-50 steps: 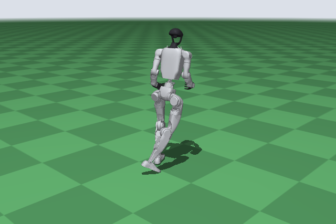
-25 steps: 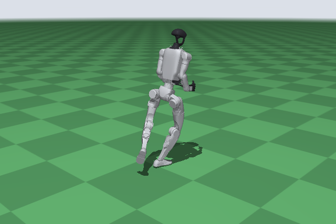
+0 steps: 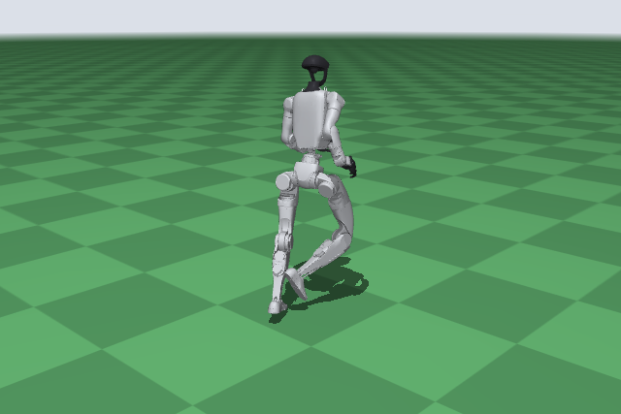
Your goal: Walk run
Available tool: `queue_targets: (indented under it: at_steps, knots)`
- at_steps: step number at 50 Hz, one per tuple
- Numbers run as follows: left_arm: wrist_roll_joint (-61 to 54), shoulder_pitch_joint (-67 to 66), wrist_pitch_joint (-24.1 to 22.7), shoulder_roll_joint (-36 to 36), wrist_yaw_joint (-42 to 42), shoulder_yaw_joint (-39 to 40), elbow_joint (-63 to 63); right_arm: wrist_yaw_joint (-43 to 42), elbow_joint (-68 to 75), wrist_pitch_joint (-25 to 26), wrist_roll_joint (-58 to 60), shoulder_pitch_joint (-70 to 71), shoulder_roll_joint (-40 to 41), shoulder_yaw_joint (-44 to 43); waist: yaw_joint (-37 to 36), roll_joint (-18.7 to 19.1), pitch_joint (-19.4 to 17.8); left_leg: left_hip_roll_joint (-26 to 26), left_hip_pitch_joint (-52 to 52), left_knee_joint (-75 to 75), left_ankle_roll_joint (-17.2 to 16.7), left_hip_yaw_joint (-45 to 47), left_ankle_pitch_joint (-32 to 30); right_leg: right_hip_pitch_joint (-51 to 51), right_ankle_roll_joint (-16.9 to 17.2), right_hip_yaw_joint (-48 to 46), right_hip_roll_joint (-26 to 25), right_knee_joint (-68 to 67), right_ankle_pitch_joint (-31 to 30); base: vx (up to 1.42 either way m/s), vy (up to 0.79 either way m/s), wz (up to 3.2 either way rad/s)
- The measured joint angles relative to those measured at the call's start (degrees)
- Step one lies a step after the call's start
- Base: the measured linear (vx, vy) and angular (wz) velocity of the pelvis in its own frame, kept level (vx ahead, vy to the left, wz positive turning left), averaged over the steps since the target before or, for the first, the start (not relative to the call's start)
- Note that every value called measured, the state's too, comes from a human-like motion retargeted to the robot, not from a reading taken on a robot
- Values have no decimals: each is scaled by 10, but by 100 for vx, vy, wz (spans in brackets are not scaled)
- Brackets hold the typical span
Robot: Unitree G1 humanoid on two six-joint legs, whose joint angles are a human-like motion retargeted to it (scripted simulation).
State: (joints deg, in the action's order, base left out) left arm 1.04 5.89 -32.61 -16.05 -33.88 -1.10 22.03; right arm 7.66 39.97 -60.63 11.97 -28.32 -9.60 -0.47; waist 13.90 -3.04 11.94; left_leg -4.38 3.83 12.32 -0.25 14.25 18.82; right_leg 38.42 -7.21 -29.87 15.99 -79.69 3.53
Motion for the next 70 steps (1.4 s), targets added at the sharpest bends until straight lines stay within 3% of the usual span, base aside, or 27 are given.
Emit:
queue_targets:
  at_steps: [3, 5, 10, 12, 15, 17, 20, 22, 25, 27, 28, 30, 32, 35, 37, 39, 43, 45, 48, 50, 53, 55, 57, 62, 63, 67, 70]
  knots:
    - [-4, -19, 0, 3, 44, -37, -76, 5, 7, 8, 8, -42, 21, -43, 50, 40, 20, 46, -80, -39, -64, 89, -284, 34, -4, -56, -1, 218, 72, 189, -63, 99]
    - [-20, -49, 8, 18, 40, -44, -93, 34, 10, 32, -7, -19, 24, -33, 56, 27, 11, 21, -124, -33, -43, 92, -379, 16, 15, -10, -45, 403, 120, 197, -86, -11]
    - [-66, -124, -29, 28, 45, -13, -5, 58, 37, 70, -38, 240, -8, 48, 18, -81, -65, -7, -136, 248, 80, 234, -284, -63, 11, 215, -49, 459, 202, 184, -48, -95]
    - [-54, -189, -105, 64, 97, -14, 40, 81, 128, 112, -50, 348, 37, 66, -11, -89, -64, 13, -39, 420, 119, 234, -219, -123, 13, 145, 15, 421, 244, 258, -46, -43]
    - [-9, -252, -127, 91, 98, 24, 102, 216, 177, 317, -151, 416, 77, 83, -144, -77, -33, 54, 194, 536, 76, 179, -132, -230, 55, 126, -30, 543, 222, 275, -50, -27]
    - [4, -269, -162, 116, 115, 47, 127, 290, 79, 367, -157, 402, 69, 96, -237, -56, -35, 83, 306, 483, 58, 155, -83, -344, 63, 82, -111, 679, 58, 186, -50, -112]
    - [2, -287, -214, 61, 187, 62, 91, 197, -45, 330, -66, 383, 67, 116, -316, -59, -58, 87, 383, 266, 31, 145, -54, -445, 115, 52, -125, 754, -267, 191, -61, -147]
    - [-5, -258, -229, 13, 240, 66, 59, 180, -87, 295, -94, 374, 86, 142, -335, -50, -67, 74, 395, 118, 5, 69, -54, -475, 91, 103, -156, 716, -314, 221, -60, -69]
    - [-3, -155, -218, -28, 301, 47, 54, 216, -81, 296, -99, 320, 103, 117, -300, 16, -65, 110, 377, 49, -9, -6, -47, -500, 47, 37, -227, 569, -248, 241, -46, 86]
    - [5, -73, -202, -30, 275, 35, 82, 213, -38, 294, -88, 276, 97, 82, -253, 57, -85, 136, 364, 183, 70, -51, 2, -448, 24, 21, -246, 336, -155, 257, -61, 84]
    - [3, -33, -200, -34, 244, 41, 98, 201, -8, 283, -81, 252, 102, 70, -231, 66, -94, 162, 367, 255, 59, -76, 43, -400, 4, 15, -245, 204, -101, 240, -62, 18]
    - [-33, 15, -181, -39, 201, 11, 118, 175, 55, 278, -88, 182, 105, 43, -189, 89, -94, 200, 279, 303, 60, -49, 140, -288, -52, -26, -205, -13, -8, 336, -58, 8]
    - [-81, 42, -150, 4, 146, 2, 110, 227, 77, 286, -143, 125, 98, 8, -94, 71, -26, 112, 223, 212, 54, -35, 129, -101, -39, -31, -114, -94, 68, 246, -27, 89]
    - [-99, 56, -101, -5, 84, -12, 14, 250, 39, 190, -214, 54, 42, -38, 35, 56, 11, 4, 65, 11, 1, -33, -79, 81, -38, -25, 19, -20, 140, 207, -52, 187]
    - [-49, 53, -64, -17, 80, -43, -37, 198, 6, 117, -212, 11, 10, -58, 72, 71, -3, 32, -19, -34, -49, 5, -275, 107, -40, -54, 25, 159, 143, 232, -83, 165]
    - [3, 45, -40, -47, 105, -62, -89, 135, -20, 68, -188, 3, -16, -73, 105, 67, -13, 37, -76, -39, -47, 41, -352, 105, -22, -43, 8, 368, 139, 178, -81, 99]
    - [90, -18, -34, -77, 194, -29, -114, 110, -38, 82, -190, 134, -11, -49, 112, -4, -11, -15, -149, 5, -20, 147, -330, 90, 3, 73, -20, 565, 148, 236, -123, -47]
    - [99, -76, -17, -34, 182, 11, -93, 151, -67, 110, -212, 214, -30, -13, 86, -48, -18, -41, -162, 97, 9, 159, -302, 35, -11, 139, -19, 538, 55, 278, -102, -141]
    - [64, -158, -20, 40, 93, 59, -39, 237, -98, 182, -220, 307, -54, 12, -17, -98, -24, -70, -99, 255, 91, 199, -231, -40, 31, 175, 53, 383, 212, 294, -61, -115]
    - [29, -200, -30, 68, 59, 48, 5, 269, -111, 231, -259, 344, -34, 46, -99, -124, -11, -70, 13, 313, 88, 203, -186, -145, 63, 197, 37, 430, 246, 347, -72, -13]
    - [-15, -245, -81, 33, 22, 43, 24, 301, -154, 288, -347, 376, -14, 99, -193, -69, -11, 20, 182, 306, 51, 147, -100, -354, 89, 82, -84, 634, 38, 222, -65, -21]
    - [-9, -269, -109, 1, 51, 45, 13, 254, -192, 287, -345, 374, -9, 133, -254, -67, -35, 37, 244, 203, 27, 138, -84, -441, 108, 103, -129, 709, -202, 277, -86, -117]
    - [20, -269, -116, -24, 78, 54, -8, 187, -223, 248, -312, 384, -9, 130, -307, -65, -58, 49, 294, 77, 0, 108, -83, -500, 122, 66, -150, 728, -315, 172, -88, -124]
    - [34, -175, -77, -62, 68, 52, 0, 54, -155, 200, -156, 370, 14, 86, -336, 6, -85, 97, 381, 60, 2, -50, -77, -511, -14, -62, -213, 538, -311, 225, -75, 14]
    - [26, -150, -79, -55, 63, 47, 4, 52, -125, 206, -133, 355, 24, 79, -320, 8, -94, 81, 386, 157, 64, -87, -6, -465, -8, -45, -205, 439, -301, 236, -64, 39]
    - [-11, -127, -82, -47, 48, 27, -14, 21, 4, 166, -71, 230, 78, 39, -223, 30, -72, 99, 262, 266, 42, -82, 127, -211, -22, -34, -117, 95, -149, 213, -27, 46]
    - [22, -182, -88, 33, 104, 65, -97, 80, 29, 110, -111, 131, 62, 20, -63, 12, -35, 9, 89, 80, 15, -44, 23, -23, -11, -29, 3, 77, -12, 244, -47, 131]
